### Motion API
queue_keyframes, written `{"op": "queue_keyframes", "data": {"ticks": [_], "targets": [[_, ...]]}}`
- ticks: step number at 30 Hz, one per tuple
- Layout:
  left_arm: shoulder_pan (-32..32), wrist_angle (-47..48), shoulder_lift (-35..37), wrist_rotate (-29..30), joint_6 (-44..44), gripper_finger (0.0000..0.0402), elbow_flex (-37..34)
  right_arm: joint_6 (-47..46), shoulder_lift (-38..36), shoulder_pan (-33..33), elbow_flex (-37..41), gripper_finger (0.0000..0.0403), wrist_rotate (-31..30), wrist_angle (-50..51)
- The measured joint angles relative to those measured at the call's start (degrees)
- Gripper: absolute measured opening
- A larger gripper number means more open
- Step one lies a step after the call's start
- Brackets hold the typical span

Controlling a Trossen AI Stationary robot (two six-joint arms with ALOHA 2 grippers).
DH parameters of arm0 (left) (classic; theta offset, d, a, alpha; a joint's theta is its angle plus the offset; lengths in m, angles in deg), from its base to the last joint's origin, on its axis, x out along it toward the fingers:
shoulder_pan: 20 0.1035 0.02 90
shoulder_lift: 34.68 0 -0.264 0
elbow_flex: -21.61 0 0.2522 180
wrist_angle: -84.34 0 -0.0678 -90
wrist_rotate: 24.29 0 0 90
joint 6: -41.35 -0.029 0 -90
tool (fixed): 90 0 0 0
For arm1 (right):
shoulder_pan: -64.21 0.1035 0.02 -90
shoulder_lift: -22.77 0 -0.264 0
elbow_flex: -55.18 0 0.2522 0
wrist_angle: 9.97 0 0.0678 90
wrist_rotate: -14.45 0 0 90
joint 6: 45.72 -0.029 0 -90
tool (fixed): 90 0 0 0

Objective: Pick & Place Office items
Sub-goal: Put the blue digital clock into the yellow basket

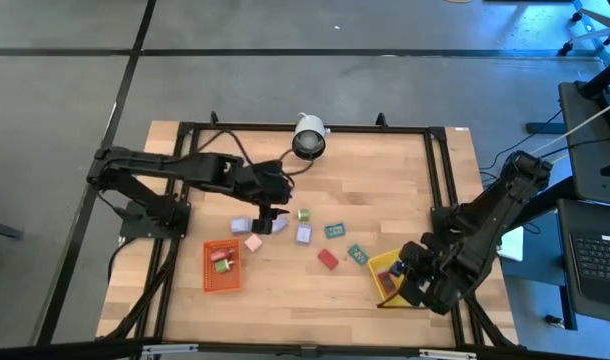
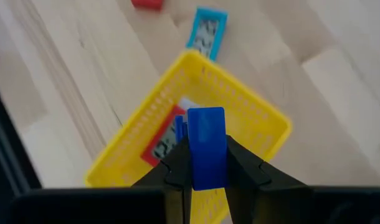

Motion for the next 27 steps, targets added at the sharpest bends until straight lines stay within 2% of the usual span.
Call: {"op": "queue_keyframes", "data": {"ticks": [10, 17, 24, 27], "targets": [[0.46, -4.80, -6.03, -2.24, -3.52, 0.0191, 0.00, -2.42, 6.34, 1.58, 0.23, 0.0062, 5.50, -0.20], [1.40, -4.74, -7.74, -4.07, -2.67, 0.0185, -0.02, -4.11, 7.07, 2.19, 0.23, 0.0087, 3.74, -0.42], [1.38, -4.28, -10.34, -4.07, -3.50, 0.0195, 0.00, -5.20, 7.07, 2.21, 0.23, 0.0079, 2.74, -0.60], [1.38, -4.30, -10.81, -4.13, -3.66, 0.0197, 0.00, -6.55, 7.06, 2.36, 0.23, 0.0096, 3.41, -0.62]]}}
